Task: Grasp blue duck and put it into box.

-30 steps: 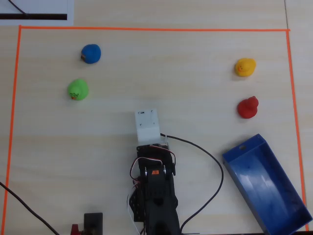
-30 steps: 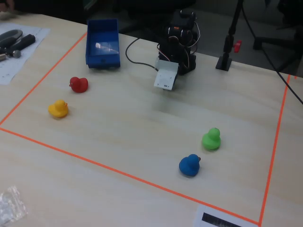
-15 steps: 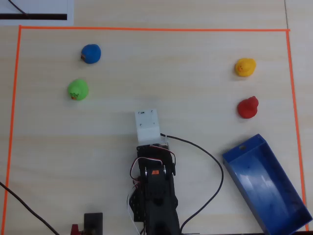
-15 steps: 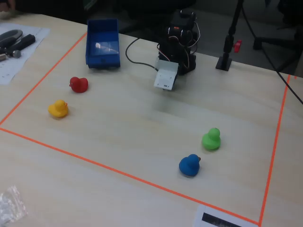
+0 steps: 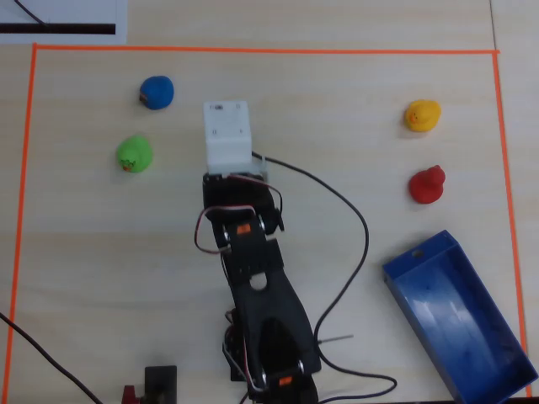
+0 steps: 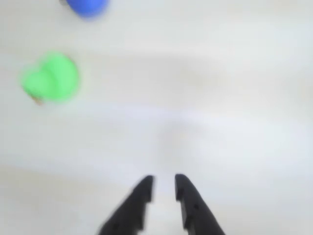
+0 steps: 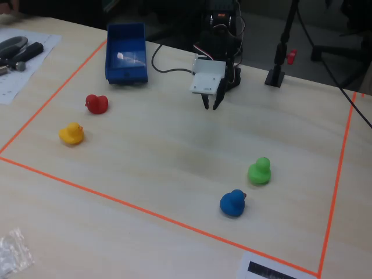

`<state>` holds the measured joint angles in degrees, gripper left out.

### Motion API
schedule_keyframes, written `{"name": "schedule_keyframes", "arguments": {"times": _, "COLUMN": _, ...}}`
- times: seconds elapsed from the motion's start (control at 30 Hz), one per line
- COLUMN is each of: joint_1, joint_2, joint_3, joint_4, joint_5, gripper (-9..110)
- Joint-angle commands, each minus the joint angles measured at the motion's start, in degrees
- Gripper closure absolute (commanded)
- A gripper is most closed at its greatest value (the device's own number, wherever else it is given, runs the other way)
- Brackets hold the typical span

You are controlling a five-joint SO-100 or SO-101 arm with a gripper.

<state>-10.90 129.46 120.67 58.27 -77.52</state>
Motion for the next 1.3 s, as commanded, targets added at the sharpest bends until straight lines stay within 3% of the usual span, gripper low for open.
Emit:
{"name": "schedule_keyframes", "arguments": {"times": 0.0, "joint_1": -1.49, "joint_2": -19.60, "joint_3": -22.50, "joint_4": 0.09, "joint_5": -7.73, "gripper": 78}}
{"name": "schedule_keyframes", "arguments": {"times": 0.23, "joint_1": -3.96, "joint_2": -37.35, "joint_3": -33.22, "joint_4": -7.29, "joint_5": -11.78, "gripper": 67}}
{"name": "schedule_keyframes", "arguments": {"times": 0.5, "joint_1": -6.06, "joint_2": -52.47, "joint_3": -40.87, "joint_4": -17.05, "joint_5": -5.80, "gripper": 58}}
{"name": "schedule_keyframes", "arguments": {"times": 0.93, "joint_1": -5.89, "joint_2": -71.46, "joint_3": -59.41, "joint_4": -24.61, "joint_5": -6.24, "gripper": 58}}
{"name": "schedule_keyframes", "arguments": {"times": 1.27, "joint_1": -4.75, "joint_2": -77.61, "joint_3": -62.49, "joint_4": -25.14, "joint_5": -5.71, "gripper": 58}}
